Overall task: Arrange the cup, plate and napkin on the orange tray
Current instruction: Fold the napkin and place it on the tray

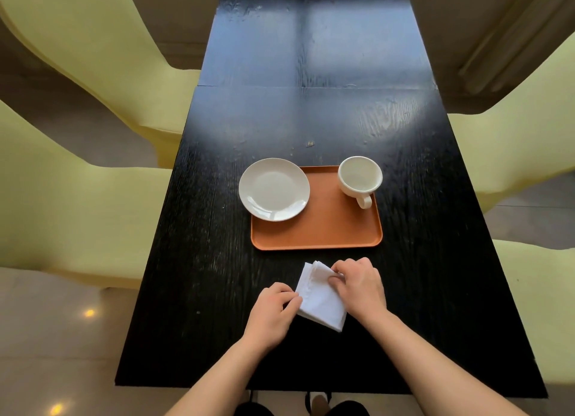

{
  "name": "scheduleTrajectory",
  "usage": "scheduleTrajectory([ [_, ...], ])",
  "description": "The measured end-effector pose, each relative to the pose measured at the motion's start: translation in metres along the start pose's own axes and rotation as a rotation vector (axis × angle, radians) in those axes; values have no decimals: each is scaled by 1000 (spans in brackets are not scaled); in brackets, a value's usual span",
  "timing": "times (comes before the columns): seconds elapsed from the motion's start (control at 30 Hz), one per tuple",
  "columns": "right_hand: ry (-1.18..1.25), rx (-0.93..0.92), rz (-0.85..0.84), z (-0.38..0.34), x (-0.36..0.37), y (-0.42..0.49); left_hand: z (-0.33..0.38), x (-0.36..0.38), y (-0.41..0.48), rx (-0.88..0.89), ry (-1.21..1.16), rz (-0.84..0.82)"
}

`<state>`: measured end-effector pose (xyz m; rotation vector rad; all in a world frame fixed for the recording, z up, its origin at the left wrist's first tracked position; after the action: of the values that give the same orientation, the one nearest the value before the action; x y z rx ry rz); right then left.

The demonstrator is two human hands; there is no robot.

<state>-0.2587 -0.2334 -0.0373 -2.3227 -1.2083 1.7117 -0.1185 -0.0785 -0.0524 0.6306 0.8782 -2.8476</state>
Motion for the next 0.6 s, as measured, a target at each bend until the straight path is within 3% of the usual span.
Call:
scheduleTrajectory([
  [0.2, 143, -42, -44, 7, 1, 4, 8, 1, 2, -136, -68, 127],
  [0.37, 93, -166, -61, 3, 3, 13, 14, 5, 4, -153, 13, 132],
  [0.6, -122, -173, -38, -8, 7, 19, 18, 7, 3, -139, 191, 100],
])
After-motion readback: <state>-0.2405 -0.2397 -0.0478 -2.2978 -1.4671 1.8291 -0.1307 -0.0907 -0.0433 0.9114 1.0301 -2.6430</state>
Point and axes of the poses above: each hand's wrist, its own y-axis towards the middle knuckle, its own x-axis out of the palm, z = x × y, the point moved 1 cm from there along y, towards the middle knuckle, and after that the axes turned 10 degrees about -z, right-handed, at the moved point
